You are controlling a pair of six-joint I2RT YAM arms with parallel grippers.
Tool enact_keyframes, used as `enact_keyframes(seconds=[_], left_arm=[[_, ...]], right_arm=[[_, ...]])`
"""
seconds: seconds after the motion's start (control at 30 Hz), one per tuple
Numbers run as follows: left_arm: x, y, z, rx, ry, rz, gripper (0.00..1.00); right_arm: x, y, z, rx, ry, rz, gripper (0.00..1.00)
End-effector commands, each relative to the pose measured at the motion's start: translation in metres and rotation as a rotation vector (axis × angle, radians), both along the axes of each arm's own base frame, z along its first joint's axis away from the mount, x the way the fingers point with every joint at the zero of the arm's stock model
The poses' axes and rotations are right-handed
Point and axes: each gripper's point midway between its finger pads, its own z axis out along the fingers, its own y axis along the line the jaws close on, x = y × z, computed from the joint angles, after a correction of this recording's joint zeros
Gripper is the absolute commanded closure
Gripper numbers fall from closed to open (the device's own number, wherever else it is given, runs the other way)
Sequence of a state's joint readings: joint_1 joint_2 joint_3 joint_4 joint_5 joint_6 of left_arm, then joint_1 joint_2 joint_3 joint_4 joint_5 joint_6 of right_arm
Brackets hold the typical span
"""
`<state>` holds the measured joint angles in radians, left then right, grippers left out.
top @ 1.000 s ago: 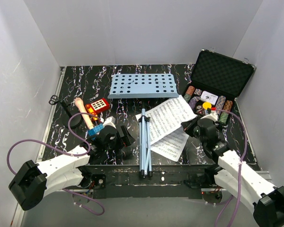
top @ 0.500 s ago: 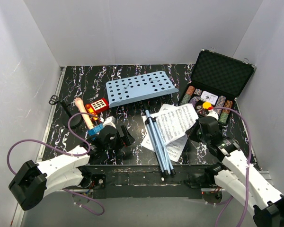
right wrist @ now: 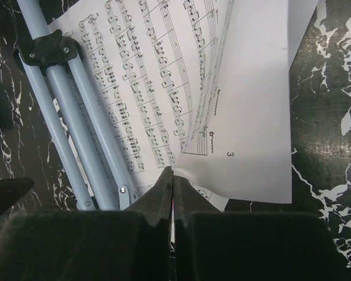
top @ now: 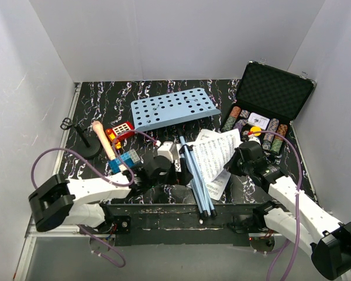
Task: Pack up the instrument practice props
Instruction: Pick up the sheet music from the center of the board, then adjust the music stand at the center of the board.
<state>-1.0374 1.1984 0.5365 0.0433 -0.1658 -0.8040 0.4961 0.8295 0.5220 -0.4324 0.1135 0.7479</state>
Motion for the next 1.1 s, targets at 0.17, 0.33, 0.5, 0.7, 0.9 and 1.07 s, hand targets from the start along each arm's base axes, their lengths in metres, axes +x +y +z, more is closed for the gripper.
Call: enact_keyframes(seconds=[0.17, 0.33, 0.5, 0.7, 0.9, 1.07], left_arm=[[0.021, -0.02, -0.029, 0.198, 0.028, 0.102, 0.02], [0.03, -0.035, -0.036, 0.258, 0.034, 0.11, 0.02], [0.031, -0.045, -0.048, 0.336, 0.039, 0.074, 0.03], [0.028, -0.039, -0.063, 0.422, 0.058, 0.075, 0.25], [0.03, -0.028, -0.055, 0.448, 0.041, 0.096, 0.49], [0.03, -0.027, -0.042, 0.411, 0.03, 0.108, 0.63]], right_arm=[[0.013, 0.014, 0.023, 0.043, -0.077, 0.044, 0.99], [0.011, 0.016, 0.021, 0.049, -0.076, 0.061, 0.99], [0.009, 0.017, 0.018, 0.05, -0.081, 0.075, 0.99], [0.006, 0.016, 0.019, 0.043, -0.091, 0.1, 0.99], [0.005, 0.017, 0.021, 0.049, -0.102, 0.116, 0.99], [0.006, 0.02, 0.023, 0.061, -0.108, 0.126, 0.99]])
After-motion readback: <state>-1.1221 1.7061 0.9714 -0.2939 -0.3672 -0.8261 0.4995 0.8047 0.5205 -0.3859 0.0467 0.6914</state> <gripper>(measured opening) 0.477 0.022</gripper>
